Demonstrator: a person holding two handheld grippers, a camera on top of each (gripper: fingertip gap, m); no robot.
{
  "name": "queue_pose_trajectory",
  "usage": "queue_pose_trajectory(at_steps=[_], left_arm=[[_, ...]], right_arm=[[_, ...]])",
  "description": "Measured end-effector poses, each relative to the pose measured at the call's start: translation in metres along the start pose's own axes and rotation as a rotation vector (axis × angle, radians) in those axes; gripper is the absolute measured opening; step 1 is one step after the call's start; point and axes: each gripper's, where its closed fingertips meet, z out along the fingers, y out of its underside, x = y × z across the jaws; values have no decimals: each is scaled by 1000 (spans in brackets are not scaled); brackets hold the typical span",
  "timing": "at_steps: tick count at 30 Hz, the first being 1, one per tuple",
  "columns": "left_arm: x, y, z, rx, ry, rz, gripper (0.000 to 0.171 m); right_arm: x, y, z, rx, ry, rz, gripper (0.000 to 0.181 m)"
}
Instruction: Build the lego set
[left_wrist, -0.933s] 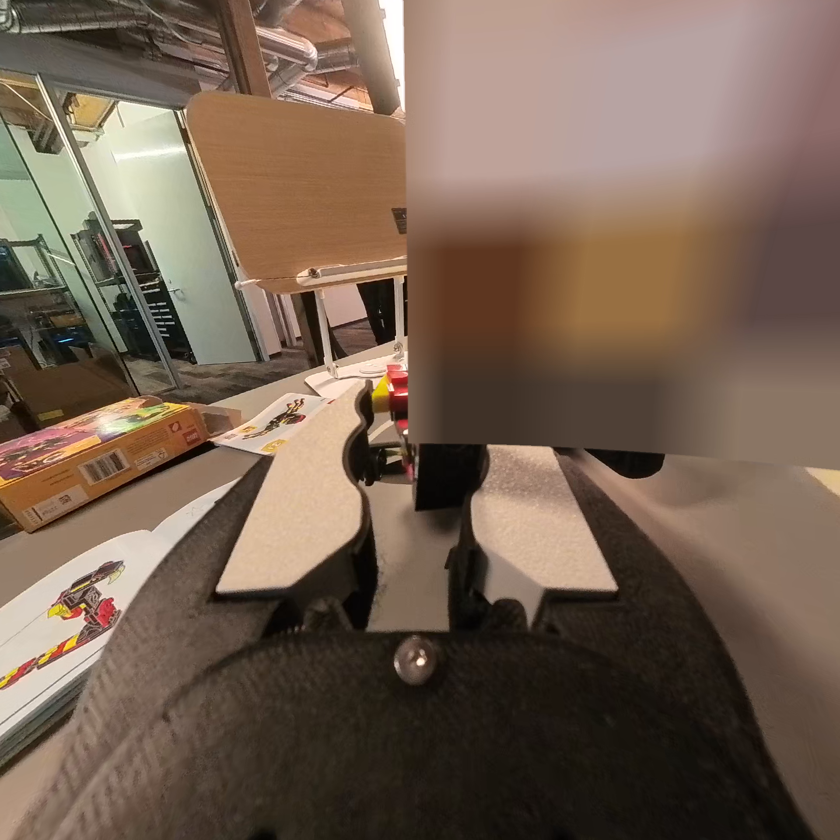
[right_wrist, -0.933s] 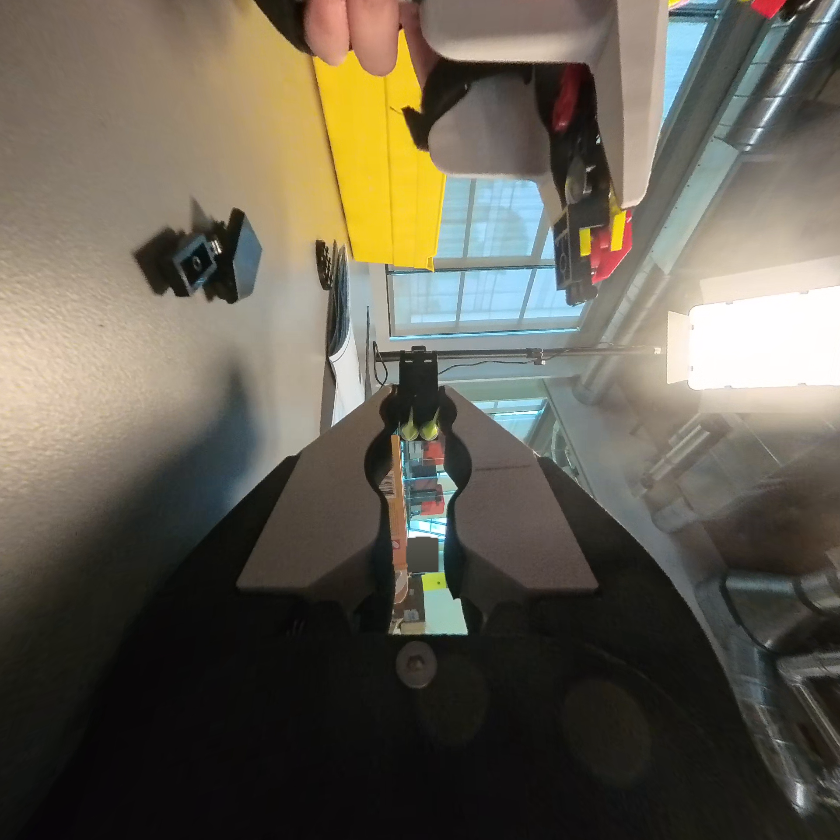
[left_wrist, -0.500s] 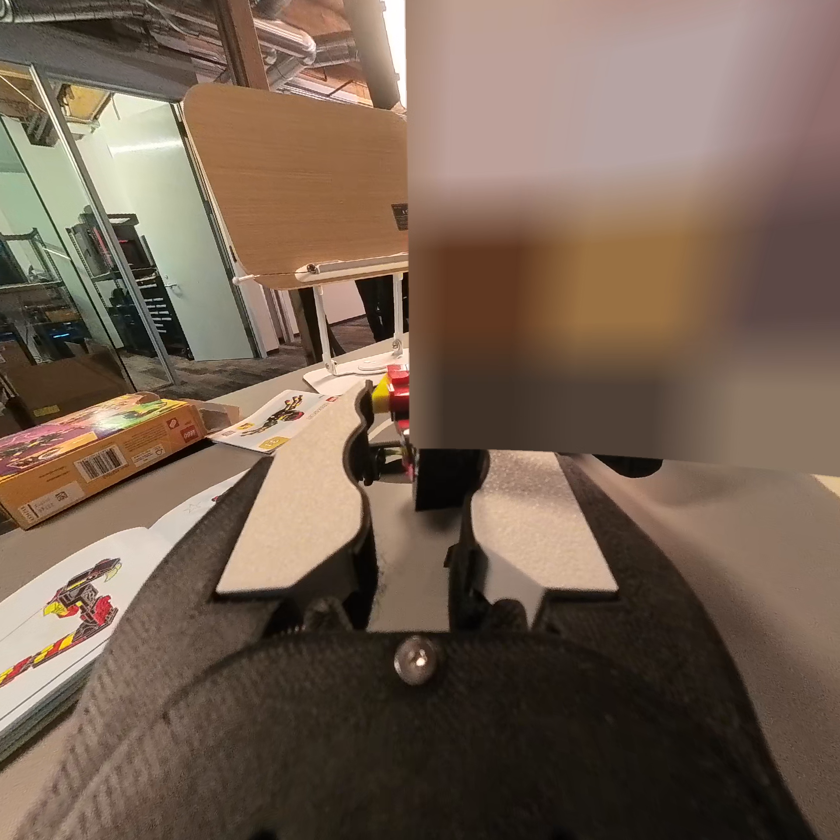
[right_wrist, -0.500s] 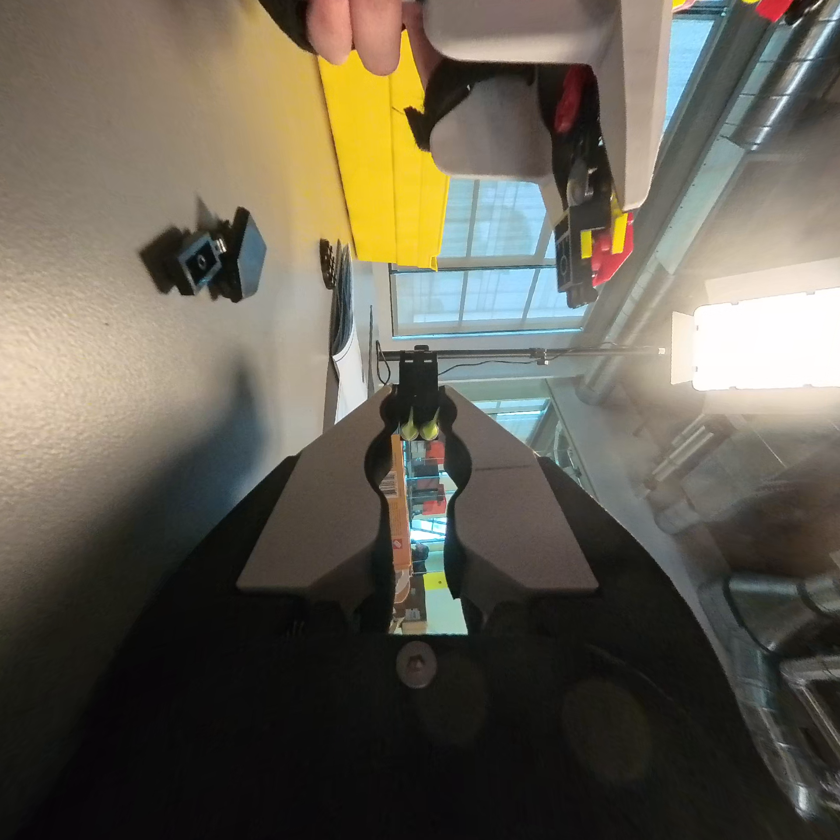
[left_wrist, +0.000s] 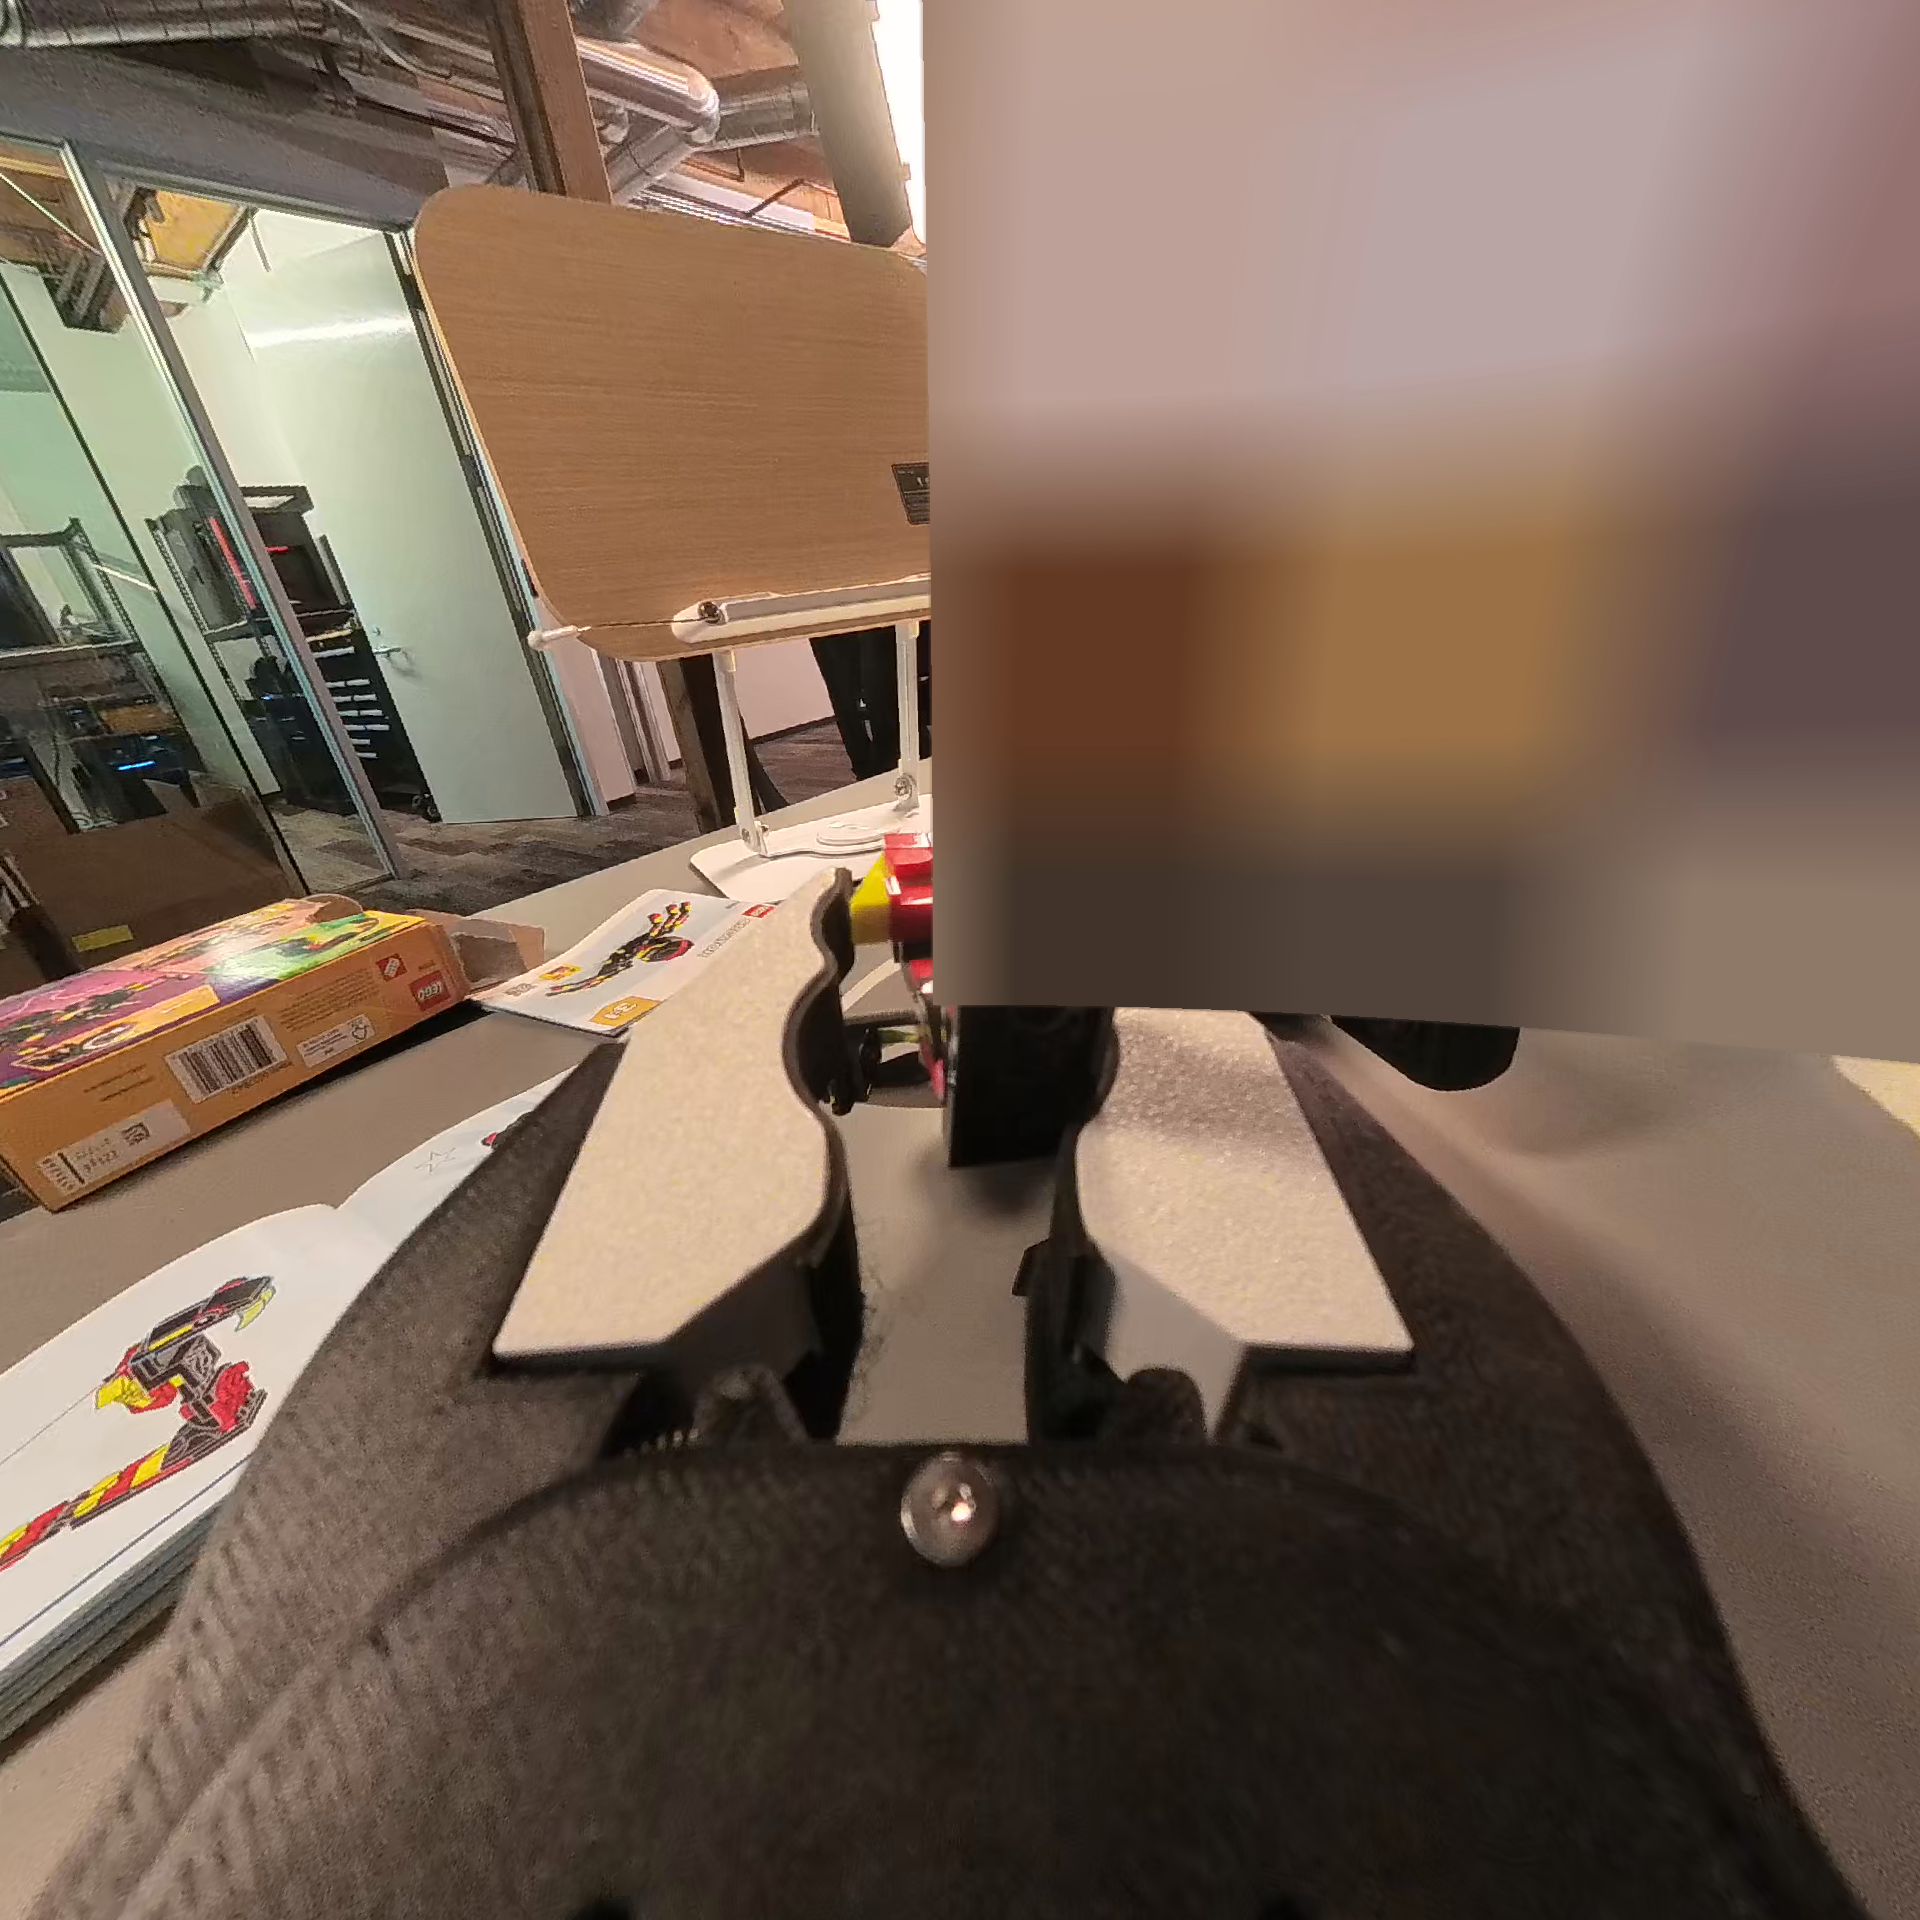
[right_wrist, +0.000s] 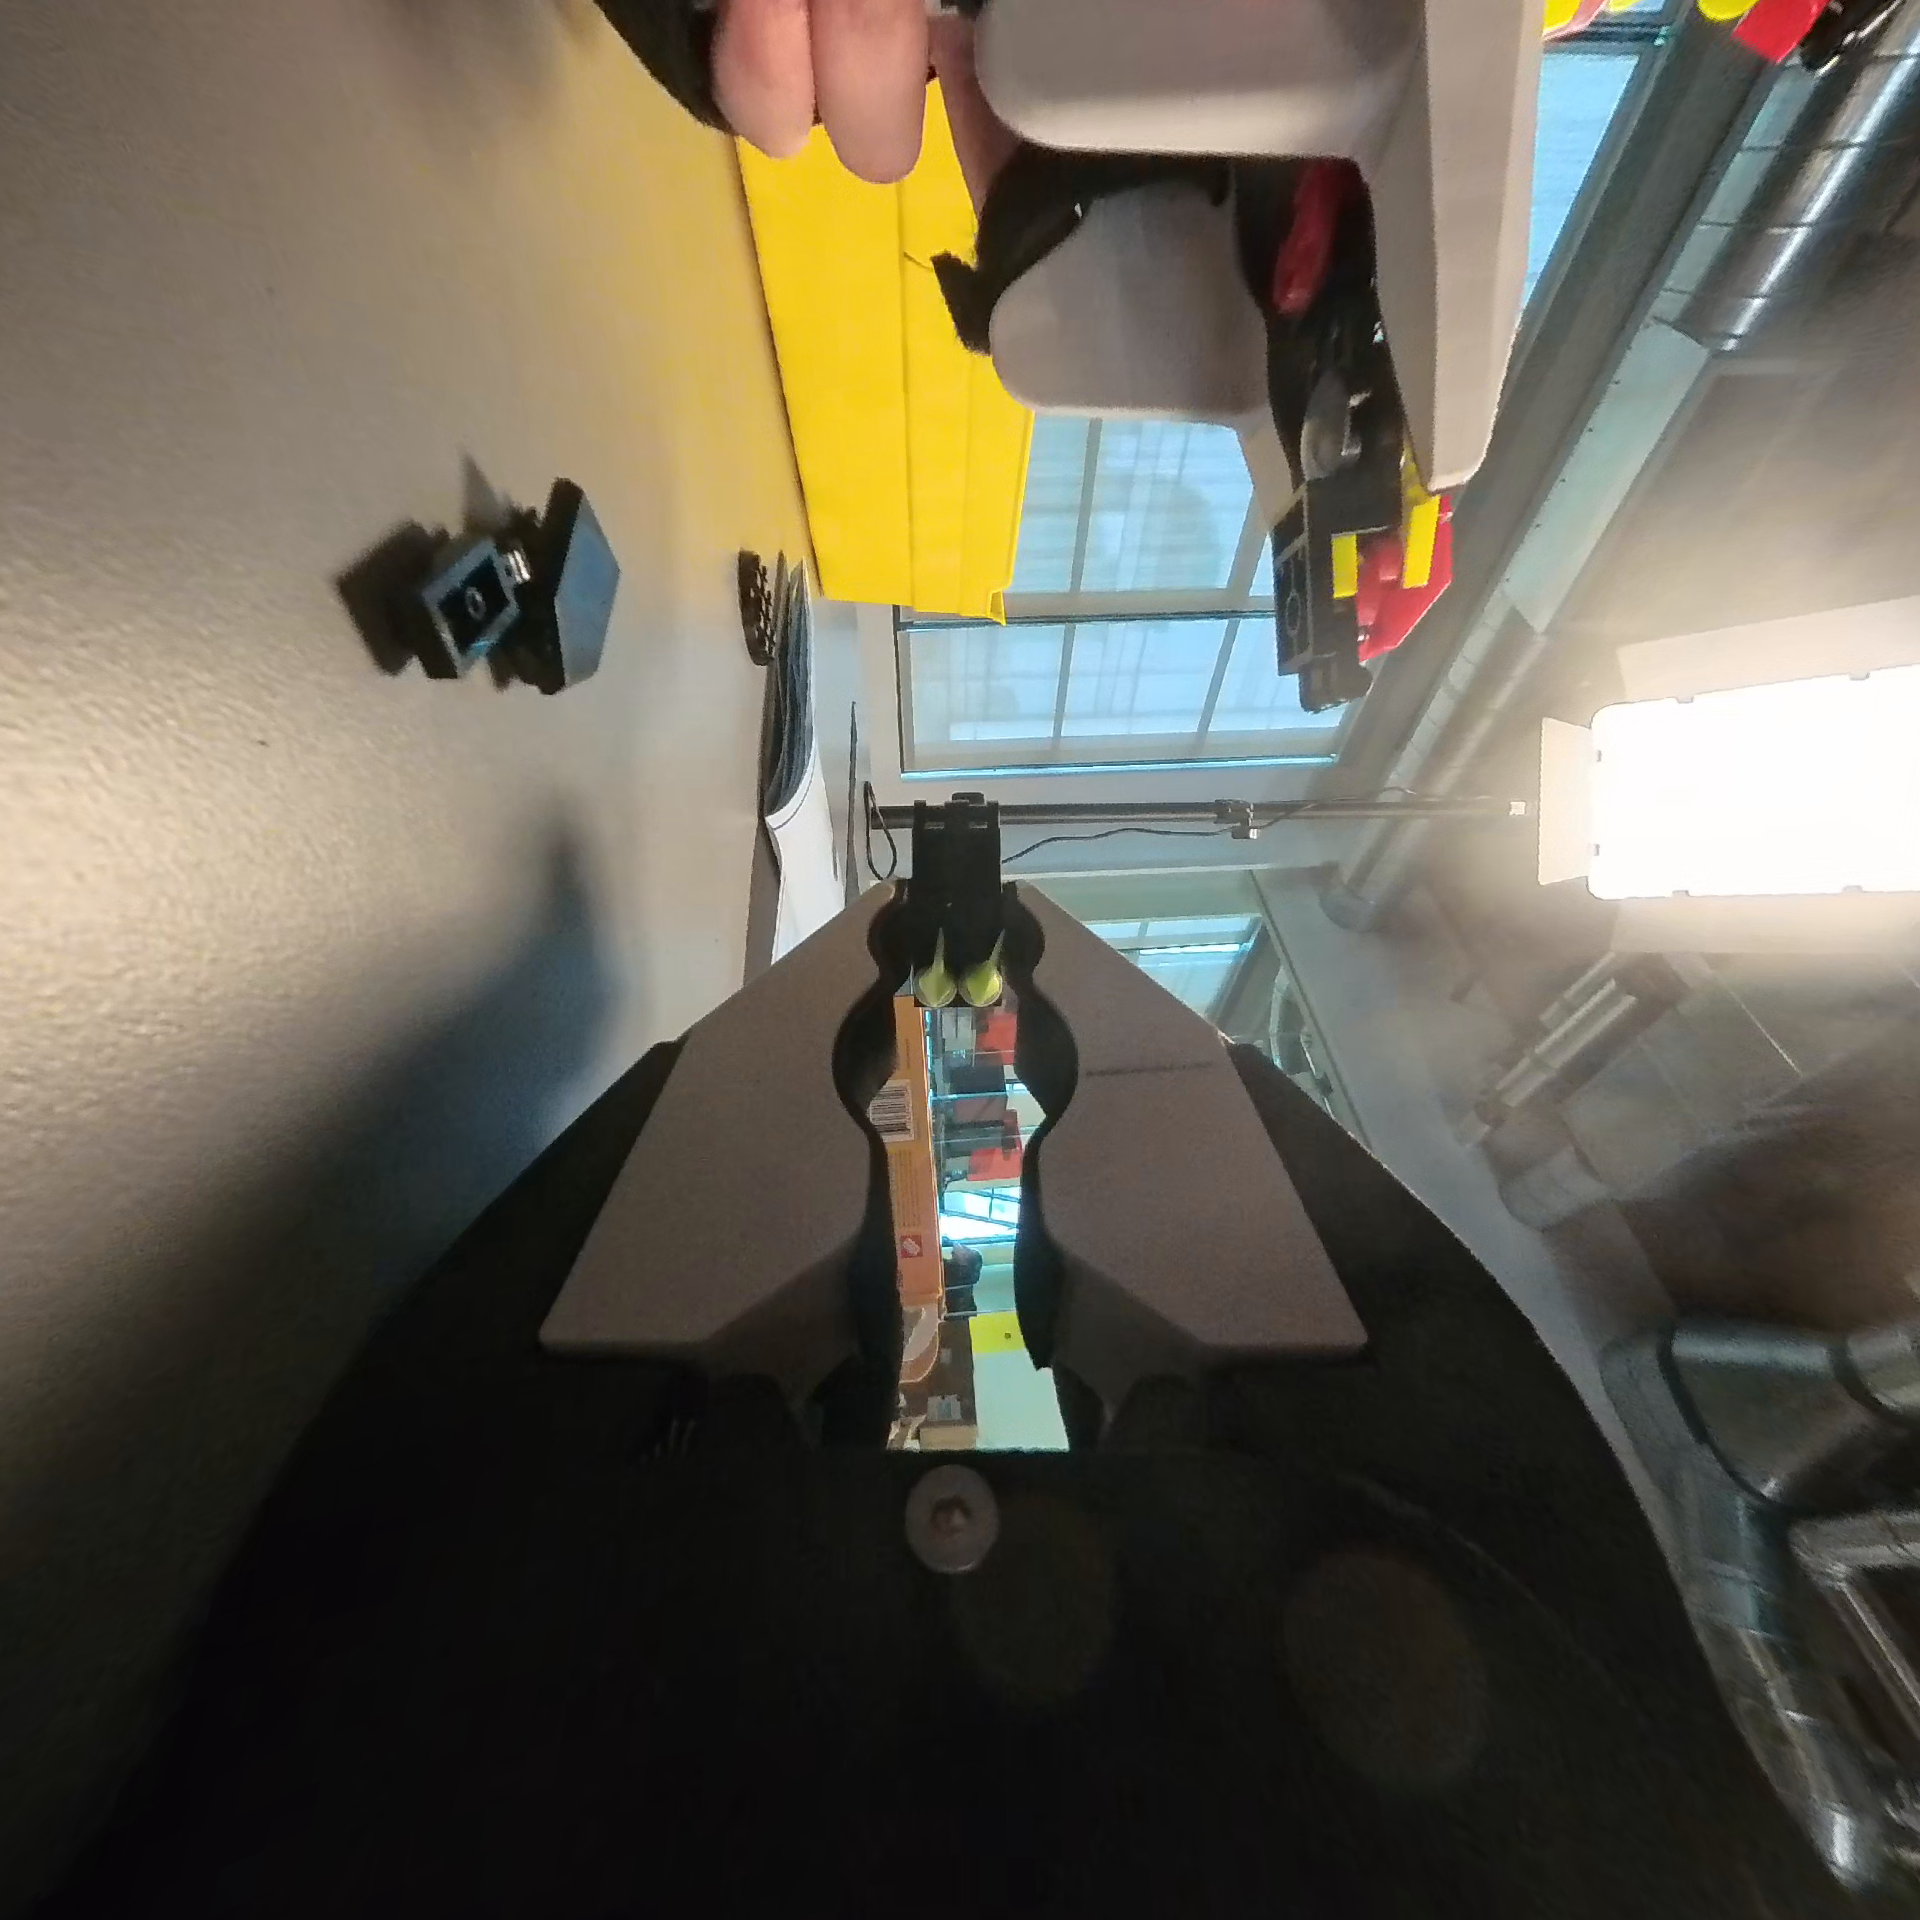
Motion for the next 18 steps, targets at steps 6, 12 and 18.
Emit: queue_pose_trajectory(at_steps=[6, 12, 18], left_arm=[[0, 1, 0, -4, 3, -3, 35], [0, 1, 0, -4, 4, -4, 35], [0, 1, 0, -5, 4, -6, 35]], right_arm=[[-1, 0, 0, 2, -5, 3, 14], [-3, -1, 0, 9, -18, 16, 14], [-3, -1, 0, 9, -20, 21, 14]])
